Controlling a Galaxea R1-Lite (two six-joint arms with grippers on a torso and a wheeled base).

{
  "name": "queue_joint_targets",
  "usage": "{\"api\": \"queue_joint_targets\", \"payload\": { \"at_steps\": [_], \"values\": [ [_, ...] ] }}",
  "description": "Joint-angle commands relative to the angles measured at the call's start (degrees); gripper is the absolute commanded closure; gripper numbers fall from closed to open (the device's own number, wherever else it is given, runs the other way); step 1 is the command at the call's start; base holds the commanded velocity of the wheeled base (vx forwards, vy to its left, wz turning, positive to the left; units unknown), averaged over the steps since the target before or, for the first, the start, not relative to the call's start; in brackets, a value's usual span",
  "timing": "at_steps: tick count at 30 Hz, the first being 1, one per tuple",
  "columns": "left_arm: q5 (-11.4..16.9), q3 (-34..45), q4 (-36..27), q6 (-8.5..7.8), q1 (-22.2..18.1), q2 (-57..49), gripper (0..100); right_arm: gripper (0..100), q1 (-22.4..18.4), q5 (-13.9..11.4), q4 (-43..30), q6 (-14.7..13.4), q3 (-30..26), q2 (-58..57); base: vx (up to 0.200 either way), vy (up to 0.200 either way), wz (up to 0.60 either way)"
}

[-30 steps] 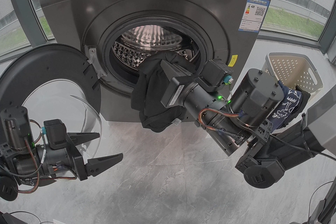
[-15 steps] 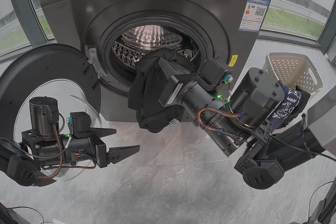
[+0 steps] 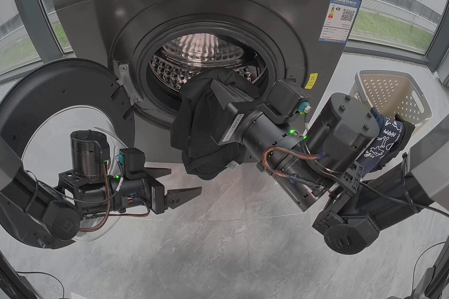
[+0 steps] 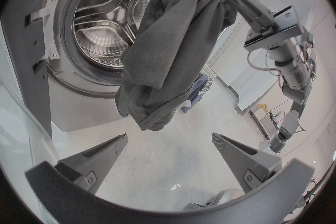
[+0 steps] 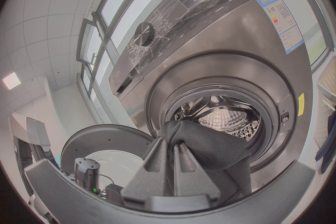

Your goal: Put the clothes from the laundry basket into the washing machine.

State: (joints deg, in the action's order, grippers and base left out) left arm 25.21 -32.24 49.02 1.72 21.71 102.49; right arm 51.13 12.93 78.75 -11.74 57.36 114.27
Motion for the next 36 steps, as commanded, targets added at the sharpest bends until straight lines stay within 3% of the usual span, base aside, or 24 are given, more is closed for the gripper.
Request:
{"api": "queue_joint_targets", "payload": {
  "at_steps": [1, 22, 23, 36],
  "values": [
    [0.0, -2.2, 0.7, 0.13, -0.2, 5.3, 0, 100, 0.2, 0.0, 0.2, 0.0, -0.1, -0.1, 0.0, 0.0, 0.0],
    [-0.2, -7.6, 8.8, 0.92, 0.4, 12.6, 0, 100, 0.8, 0.1, 0.3, 0.0, -0.2, -0.4, 0.0, 0.0, 0.0],
    [-0.2, -7.6, 8.9, 0.83, 0.5, 12.6, 100, 100, 0.8, 0.1, 0.3, 0.0, -0.2, -0.4, 0.0, 0.0, 0.0],
    [-0.2, -3.6, 16.1, 1.27, 1.2, 11.7, 100, 100, 0.5, 0.1, 0.3, 0.0, -0.5, -0.3, 0.0, 0.0, 0.0]
  ]
}}
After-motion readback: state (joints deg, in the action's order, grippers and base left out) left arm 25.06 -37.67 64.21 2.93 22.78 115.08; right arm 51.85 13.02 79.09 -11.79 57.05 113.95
